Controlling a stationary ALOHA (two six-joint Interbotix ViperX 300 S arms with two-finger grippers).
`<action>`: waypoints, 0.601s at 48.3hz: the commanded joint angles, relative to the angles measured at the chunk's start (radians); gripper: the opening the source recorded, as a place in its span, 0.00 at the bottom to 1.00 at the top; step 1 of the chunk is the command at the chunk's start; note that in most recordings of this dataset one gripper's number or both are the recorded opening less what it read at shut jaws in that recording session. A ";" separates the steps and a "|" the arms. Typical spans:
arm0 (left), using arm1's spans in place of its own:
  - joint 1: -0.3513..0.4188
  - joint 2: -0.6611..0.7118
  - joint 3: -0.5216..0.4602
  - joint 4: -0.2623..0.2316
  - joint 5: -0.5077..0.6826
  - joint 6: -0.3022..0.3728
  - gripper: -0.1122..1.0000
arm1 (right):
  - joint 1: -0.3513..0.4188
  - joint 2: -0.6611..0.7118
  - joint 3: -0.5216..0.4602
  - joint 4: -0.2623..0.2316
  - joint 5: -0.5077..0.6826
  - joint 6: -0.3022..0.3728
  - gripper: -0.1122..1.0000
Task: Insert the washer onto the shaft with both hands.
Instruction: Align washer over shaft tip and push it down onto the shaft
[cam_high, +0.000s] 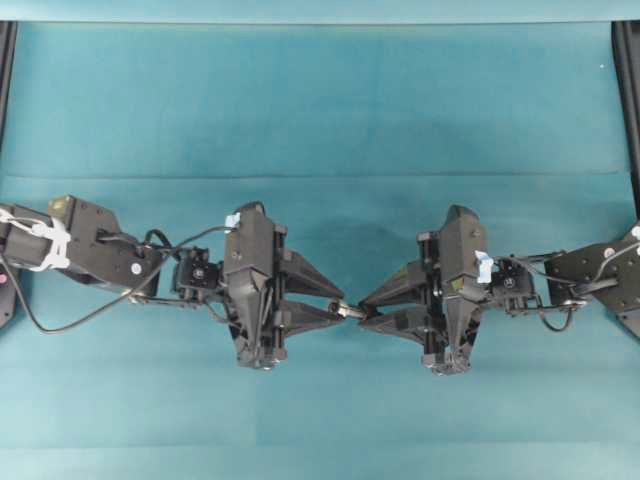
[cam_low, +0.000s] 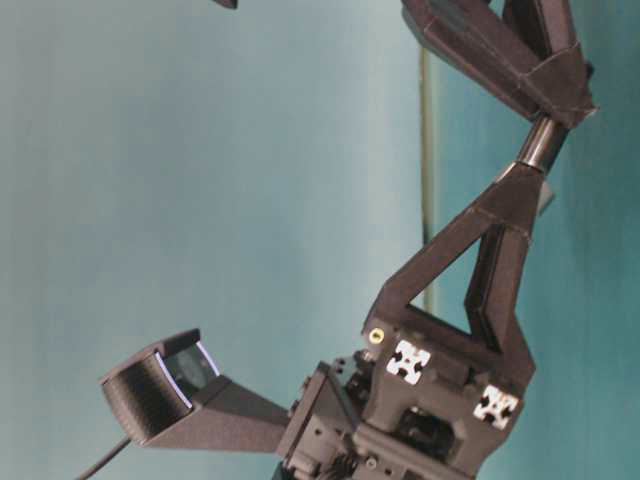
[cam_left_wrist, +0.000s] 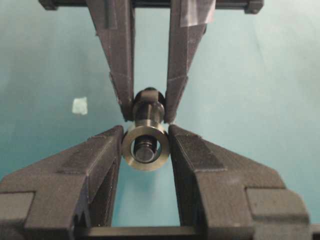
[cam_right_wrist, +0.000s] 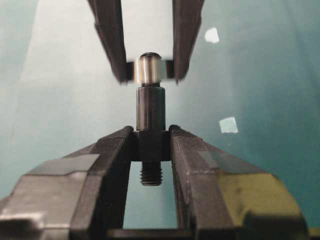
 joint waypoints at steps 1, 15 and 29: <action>-0.003 0.005 -0.021 0.002 -0.011 0.000 0.43 | -0.002 -0.006 -0.015 0.002 -0.011 0.008 0.10; -0.003 0.021 -0.041 0.002 -0.011 0.000 0.43 | -0.002 -0.002 -0.014 0.002 -0.006 0.009 0.10; -0.003 0.034 -0.057 0.002 -0.003 0.003 0.43 | -0.002 0.005 -0.023 0.002 -0.006 0.008 0.10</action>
